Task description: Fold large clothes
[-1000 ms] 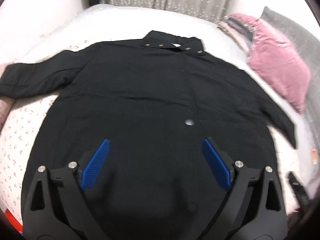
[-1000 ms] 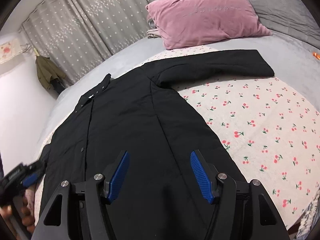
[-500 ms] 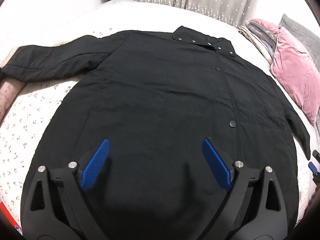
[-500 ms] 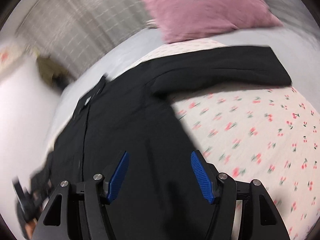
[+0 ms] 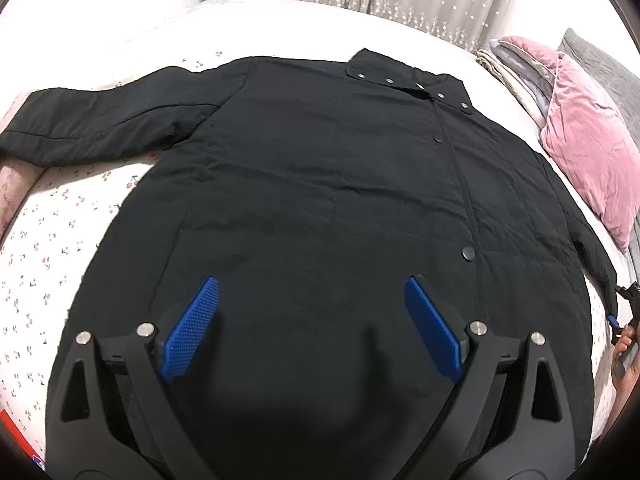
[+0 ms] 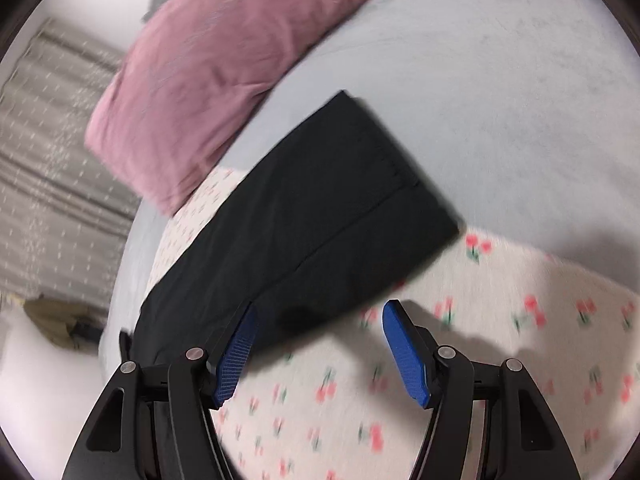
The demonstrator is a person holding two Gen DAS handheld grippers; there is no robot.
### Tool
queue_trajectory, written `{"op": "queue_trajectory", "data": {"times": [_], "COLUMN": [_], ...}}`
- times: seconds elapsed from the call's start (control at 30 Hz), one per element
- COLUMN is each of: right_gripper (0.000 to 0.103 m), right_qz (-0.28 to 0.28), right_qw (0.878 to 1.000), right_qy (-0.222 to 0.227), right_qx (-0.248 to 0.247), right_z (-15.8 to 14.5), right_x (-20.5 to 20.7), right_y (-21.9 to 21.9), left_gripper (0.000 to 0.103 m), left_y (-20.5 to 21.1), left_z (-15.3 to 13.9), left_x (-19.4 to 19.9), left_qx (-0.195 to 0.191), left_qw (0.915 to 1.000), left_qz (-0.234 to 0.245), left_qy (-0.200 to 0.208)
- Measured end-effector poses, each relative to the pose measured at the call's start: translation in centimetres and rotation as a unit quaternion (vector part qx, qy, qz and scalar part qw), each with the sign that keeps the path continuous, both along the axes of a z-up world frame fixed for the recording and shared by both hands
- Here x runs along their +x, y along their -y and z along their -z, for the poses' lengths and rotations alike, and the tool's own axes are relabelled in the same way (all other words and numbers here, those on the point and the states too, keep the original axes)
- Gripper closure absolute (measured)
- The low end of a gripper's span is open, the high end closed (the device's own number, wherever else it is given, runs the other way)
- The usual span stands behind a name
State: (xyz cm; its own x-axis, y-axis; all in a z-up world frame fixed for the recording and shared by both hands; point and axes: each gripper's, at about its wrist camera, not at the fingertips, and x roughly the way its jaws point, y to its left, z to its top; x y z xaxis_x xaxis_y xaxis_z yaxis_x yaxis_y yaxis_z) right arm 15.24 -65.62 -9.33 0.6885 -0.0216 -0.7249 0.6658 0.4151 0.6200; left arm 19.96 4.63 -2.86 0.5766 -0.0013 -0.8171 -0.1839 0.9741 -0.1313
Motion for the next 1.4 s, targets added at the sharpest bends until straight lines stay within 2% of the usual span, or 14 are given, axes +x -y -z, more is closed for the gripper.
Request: {"op": "queue_trajectory", "data": {"times": [0.1,0.2,0.37,0.47,0.6,0.67,0.77,0.87,0.93,0.97,1.07,1.1,1.27,1.4], "right_gripper": [0.039,0.09,0.094,0.095,0.095,0.096,0.096,0.096,0.095,0.096,0.095,0.095,0.094,0.091], "right_qz": [0.009,0.003,0.012,0.023,0.001,-0.016,-0.08,-0.168,-0.218,-0.258,-0.343,-0.367,-0.469,-0.499], "right_qw": [0.999,0.994,0.986,0.978,0.947,0.934,0.888,0.845,0.81,0.783,0.733,0.721,0.701,0.703], "right_qy": [-0.009,-0.047,-0.029,0.008,0.038,0.043,0.04,0.074,0.097,0.116,0.128,0.118,0.016,-0.023], "right_qx": [-0.041,-0.103,-0.163,-0.208,-0.319,-0.353,-0.45,-0.503,-0.536,-0.553,-0.574,-0.575,-0.538,-0.507], "right_z": [-0.5,-1.4,-4.8,-9.3,-17.9,-20.2,-22.4,-23.1,-23.0,-22.6,-20.0,-18.5,-8.4,-2.9], "right_x": [1.9,4.2,5.2,5.1,6.9,8.1,11.0,12.8,13.8,14.1,15.2,15.6,18.8,19.4], "right_y": [0.2,-0.9,-1.5,-2.4,-7.2,-9.4,-16.3,-24.9,-30.8,-35.4,-45.5,-48.4,-57.5,-58.3], "left_gripper": [0.009,0.009,0.009,0.009,0.009,0.009,0.009,0.009,0.009,0.009,0.009,0.009,0.009,0.009], "left_y": [-0.7,-1.7,-3.5,-5.6,-8.3,-9.4,-9.7,-10.1,-10.6,-10.8,-11.4,-11.5,-12.2,-12.6], "left_z": [0.1,0.5,0.5,0.0,-0.3,-0.3,-0.6,-0.8,-0.7,-0.6,-0.4,-0.4,-0.5,-0.3], "left_x": [0.6,1.3,1.8,2.0,2.0,1.8,1.6,1.5,1.5,1.5,1.4,1.3,1.1,1.0], "left_qx": [0.011,0.004,0.0,-0.003,-0.026,-0.047,-0.063,-0.055,-0.06,-0.066,-0.086,-0.088,-0.098,-0.124], "left_qw": [0.9999,0.9995,0.9988,0.9971,0.9946,0.9925,0.9913,0.991,0.99,0.9893,0.9872,0.987,0.9852,0.9822], "left_qz": [-0.013,-0.031,-0.049,-0.075,-0.101,-0.112,-0.115,-0.121,-0.127,-0.129,-0.134,-0.134,-0.139,-0.141], "left_qy": [0.001,-0.008,-0.005,0.004,0.006,0.005,0.01,0.017,0.016,0.015,0.011,0.011,0.014,0.009]}}
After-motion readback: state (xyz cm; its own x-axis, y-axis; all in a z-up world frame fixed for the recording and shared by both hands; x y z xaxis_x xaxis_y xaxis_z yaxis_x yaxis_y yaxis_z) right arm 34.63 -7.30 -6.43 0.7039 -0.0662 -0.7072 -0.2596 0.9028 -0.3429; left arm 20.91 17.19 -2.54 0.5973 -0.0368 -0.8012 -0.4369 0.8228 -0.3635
